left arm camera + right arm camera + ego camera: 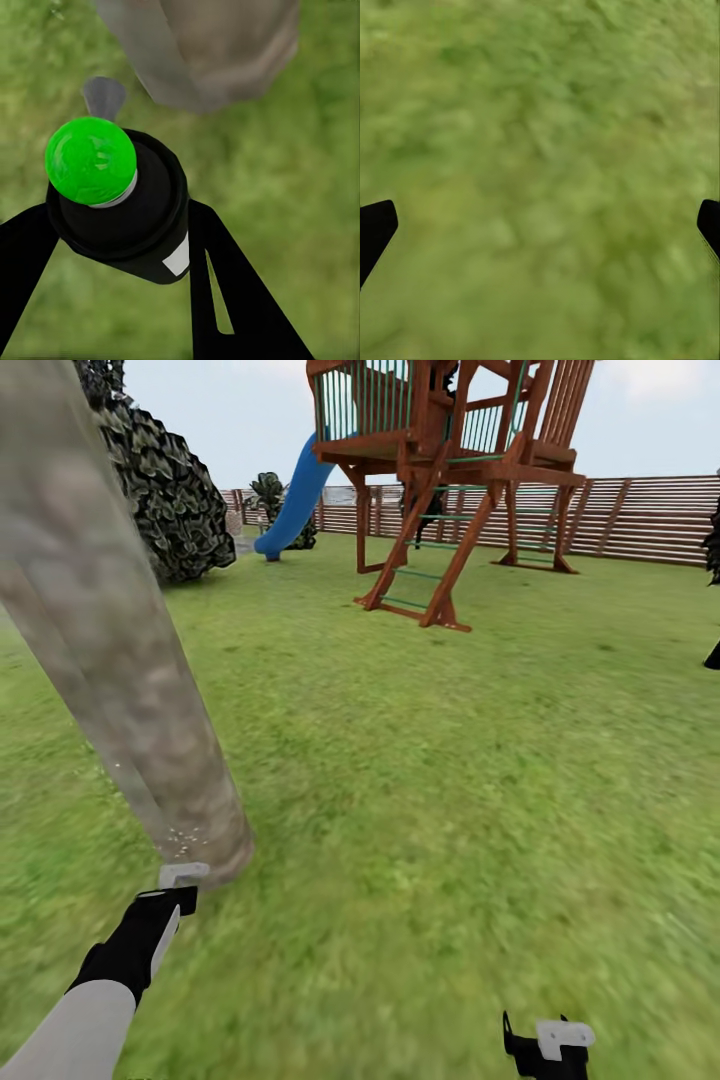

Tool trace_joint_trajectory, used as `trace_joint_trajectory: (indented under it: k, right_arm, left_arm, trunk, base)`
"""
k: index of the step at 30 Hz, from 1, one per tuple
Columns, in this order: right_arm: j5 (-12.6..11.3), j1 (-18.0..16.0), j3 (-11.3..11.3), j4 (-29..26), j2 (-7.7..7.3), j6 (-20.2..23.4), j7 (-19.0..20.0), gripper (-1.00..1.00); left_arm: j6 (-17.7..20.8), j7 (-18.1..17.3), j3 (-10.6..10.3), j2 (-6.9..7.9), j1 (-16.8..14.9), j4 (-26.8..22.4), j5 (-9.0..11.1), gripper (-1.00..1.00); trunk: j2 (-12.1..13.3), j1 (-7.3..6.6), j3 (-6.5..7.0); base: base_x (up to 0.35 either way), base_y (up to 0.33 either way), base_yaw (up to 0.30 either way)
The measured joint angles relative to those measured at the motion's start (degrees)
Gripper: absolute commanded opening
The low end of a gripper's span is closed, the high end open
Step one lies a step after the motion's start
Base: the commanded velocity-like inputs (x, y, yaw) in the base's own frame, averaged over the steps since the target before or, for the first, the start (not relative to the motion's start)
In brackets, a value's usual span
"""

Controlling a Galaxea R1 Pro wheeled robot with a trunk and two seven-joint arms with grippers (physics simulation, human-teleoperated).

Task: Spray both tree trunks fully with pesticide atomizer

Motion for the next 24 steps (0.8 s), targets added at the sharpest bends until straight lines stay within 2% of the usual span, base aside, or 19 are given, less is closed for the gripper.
trace_joint_trajectory:
  k: [8, 24]
  right_arm:
    - [0.0, 0.0, -0.01, 0.0, -0.01, 0.0, 0.0, 1.0]
    - [0.0, 0.0, -0.01, 0.0, 0.01, 0.0, 0.0, 1.0]
  left_arm:
    - [-0.01, 0.0, 0.04, 0.0, 0.0, 0.0, 0.0, -1.0]
    - [0.04, 0.04, 0.32, 0.07, 0.0, -0.09, 0.09, -1.0]
  trunk:
    - [0.0, 0.0, 0.0]
    - [0.0, 0.0, 0.0]
  base:
    - [0.129, -0.249, 0.278]
    - [0.001, -0.27, 0.277]
